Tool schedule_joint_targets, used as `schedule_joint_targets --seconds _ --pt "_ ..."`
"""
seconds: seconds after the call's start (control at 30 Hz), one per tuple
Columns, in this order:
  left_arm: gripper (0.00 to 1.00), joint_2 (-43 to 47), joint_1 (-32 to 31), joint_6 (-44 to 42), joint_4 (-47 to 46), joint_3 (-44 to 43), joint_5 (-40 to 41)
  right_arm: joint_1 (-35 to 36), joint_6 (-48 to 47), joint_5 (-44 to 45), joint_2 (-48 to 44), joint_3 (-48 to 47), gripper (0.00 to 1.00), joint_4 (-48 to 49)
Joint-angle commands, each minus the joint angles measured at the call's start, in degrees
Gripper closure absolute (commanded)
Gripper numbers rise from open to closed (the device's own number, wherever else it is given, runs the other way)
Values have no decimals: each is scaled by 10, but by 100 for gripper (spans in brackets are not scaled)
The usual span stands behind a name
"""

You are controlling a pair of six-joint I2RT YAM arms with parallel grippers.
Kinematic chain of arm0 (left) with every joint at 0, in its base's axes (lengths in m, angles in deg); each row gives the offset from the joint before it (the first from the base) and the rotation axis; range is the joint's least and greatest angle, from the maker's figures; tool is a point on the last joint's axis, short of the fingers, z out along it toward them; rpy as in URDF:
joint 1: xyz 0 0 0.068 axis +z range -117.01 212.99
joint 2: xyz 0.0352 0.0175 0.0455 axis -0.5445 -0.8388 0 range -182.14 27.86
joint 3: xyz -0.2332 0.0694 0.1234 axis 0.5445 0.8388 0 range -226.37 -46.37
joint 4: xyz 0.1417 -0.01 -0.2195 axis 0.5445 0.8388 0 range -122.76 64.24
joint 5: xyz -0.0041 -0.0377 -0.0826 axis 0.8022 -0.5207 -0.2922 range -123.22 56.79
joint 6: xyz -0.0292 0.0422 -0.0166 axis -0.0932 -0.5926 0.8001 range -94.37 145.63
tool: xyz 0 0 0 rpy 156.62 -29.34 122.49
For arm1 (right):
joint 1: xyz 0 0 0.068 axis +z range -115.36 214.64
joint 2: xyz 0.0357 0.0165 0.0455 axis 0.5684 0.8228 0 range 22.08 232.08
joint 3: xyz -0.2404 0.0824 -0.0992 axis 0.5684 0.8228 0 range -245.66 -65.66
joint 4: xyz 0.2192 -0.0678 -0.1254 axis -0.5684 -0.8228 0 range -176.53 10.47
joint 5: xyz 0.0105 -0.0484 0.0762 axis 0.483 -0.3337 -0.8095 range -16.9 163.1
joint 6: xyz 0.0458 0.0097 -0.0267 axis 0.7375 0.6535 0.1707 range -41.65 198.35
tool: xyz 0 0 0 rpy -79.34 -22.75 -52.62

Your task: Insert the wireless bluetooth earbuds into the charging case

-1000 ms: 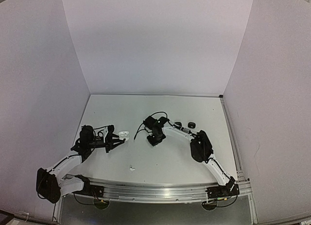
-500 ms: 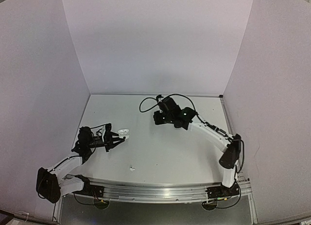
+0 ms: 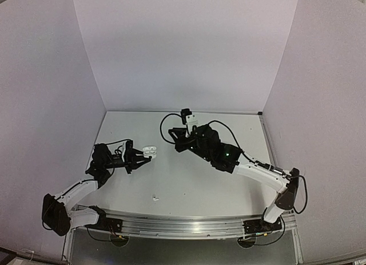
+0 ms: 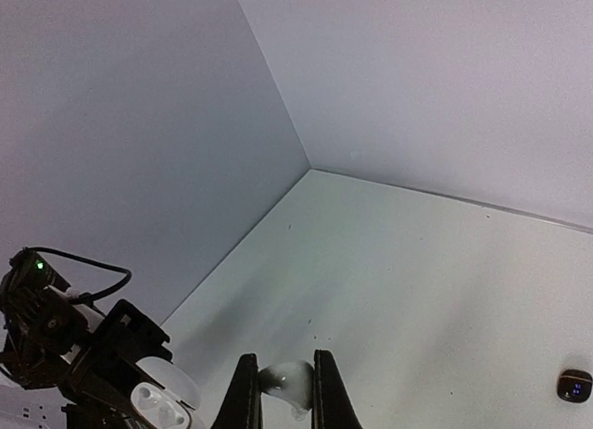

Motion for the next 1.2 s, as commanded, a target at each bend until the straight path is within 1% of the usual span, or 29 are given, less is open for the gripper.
schedule_joint_targets --seconds 0.0,0.13,0.2,0.27,0.4,0.7,0.77,0.83,0.97,1.03,1.1,1.17 --pt "100 3 -2 13 -40 -24 -11 37 -82 -14 -22 -17 100 83" --pt "100 -8 -2 28 -82 -22 -12 69 -123 -44 -19 -21 100 113" --pt "100 -6 -3 0 -96 -16 -6 77 -133 -67 -20 -11 100 120" --pt "100 0 -5 -41 -86 -15 -6 78 -138 -87 -23 7 100 153" --pt "100 12 -5 -58 -69 -20 -13 79 -162 -130 -17 26 100 186" --pt "100 23 -5 -97 -109 15 -28 79 -216 -133 -10 56 100 185" --pt "100 23 -5 -108 -115 21 -17 79 -230 -137 -11 61 100 184" --pt "100 32 -11 -119 -134 37 38 79 -235 -145 -12 63 100 183" --pt "100 77 -39 -177 -100 66 164 79 -259 -170 -9 60 100 182" --pt "100 100 -58 -203 -82 78 214 77 -278 -186 0 51 100 182" --pt "100 119 -79 -228 -68 90 265 71 -290 -224 8 41 100 180" --pt "100 138 -111 -252 -55 100 319 55 -286 -281 16 34 100 177"
